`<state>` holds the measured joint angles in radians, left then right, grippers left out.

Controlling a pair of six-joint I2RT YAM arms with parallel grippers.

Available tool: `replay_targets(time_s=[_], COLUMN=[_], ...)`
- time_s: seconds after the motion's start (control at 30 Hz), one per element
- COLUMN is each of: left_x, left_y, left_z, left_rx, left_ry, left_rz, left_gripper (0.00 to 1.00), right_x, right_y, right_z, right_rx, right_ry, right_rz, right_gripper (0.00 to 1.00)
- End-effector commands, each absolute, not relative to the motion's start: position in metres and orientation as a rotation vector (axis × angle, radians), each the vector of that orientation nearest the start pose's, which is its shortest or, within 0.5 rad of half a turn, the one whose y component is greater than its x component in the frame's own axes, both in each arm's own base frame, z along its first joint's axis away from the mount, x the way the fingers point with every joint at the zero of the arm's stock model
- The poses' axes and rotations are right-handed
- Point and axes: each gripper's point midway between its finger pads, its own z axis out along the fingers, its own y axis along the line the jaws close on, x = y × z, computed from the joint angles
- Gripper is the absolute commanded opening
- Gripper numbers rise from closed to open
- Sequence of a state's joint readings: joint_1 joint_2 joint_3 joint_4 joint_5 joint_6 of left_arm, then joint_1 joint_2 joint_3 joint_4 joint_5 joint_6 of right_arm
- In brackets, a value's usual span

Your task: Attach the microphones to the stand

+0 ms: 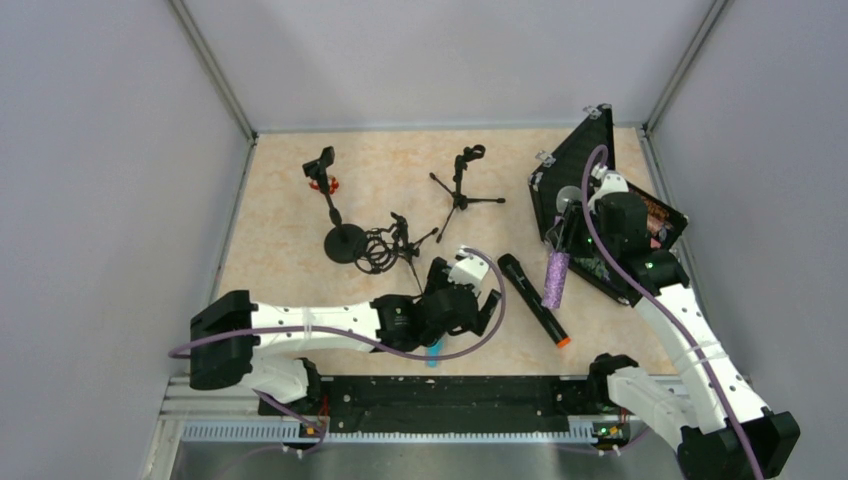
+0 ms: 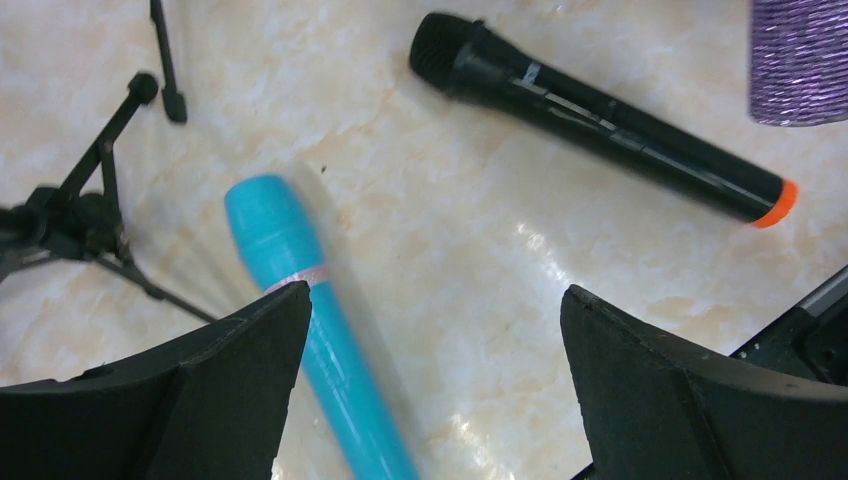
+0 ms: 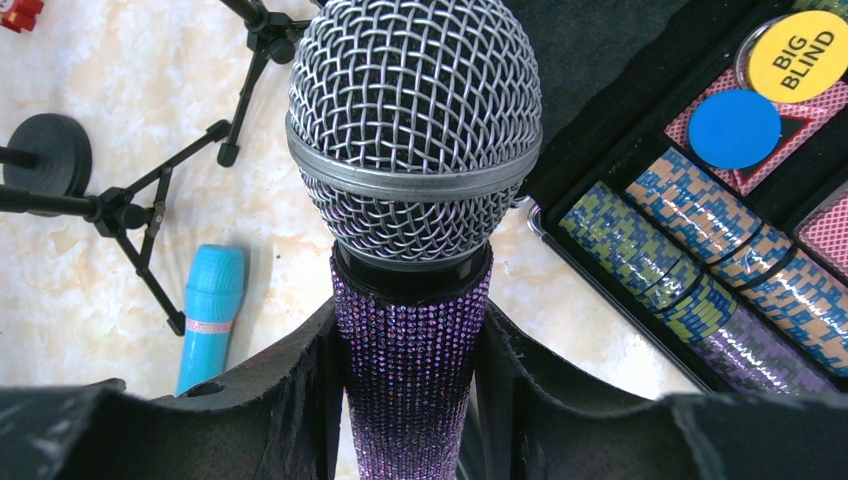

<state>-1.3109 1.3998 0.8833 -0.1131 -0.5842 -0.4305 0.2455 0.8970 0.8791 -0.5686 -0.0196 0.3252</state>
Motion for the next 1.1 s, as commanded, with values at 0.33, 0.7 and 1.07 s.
replay_targets(time_s=[0.33,0.7,1.07], left_x=[0.129,0.120,0.132], left_y=[-0.310,-0.354,-0.387], left_z=[0.074,0.054,0.063], left_rx=[0.484,0.583,0.701], left_ry=[2.434,2.482,2.382], left_rz=[-0.419,-0.504,-0.542], left_gripper=[0.99,0.99,0.99], right_x=[0.275,0.275,0.276], right_y=[0.099,0.096,0.093], right_z=[0.214,0.215,0.217], right_rx=[0.083,0.093,0.098], right_ry=[2.111,2.105,2.099], right_rz=[0.468,0.451,0.434], right_gripper=[0.00,0.00,0.00])
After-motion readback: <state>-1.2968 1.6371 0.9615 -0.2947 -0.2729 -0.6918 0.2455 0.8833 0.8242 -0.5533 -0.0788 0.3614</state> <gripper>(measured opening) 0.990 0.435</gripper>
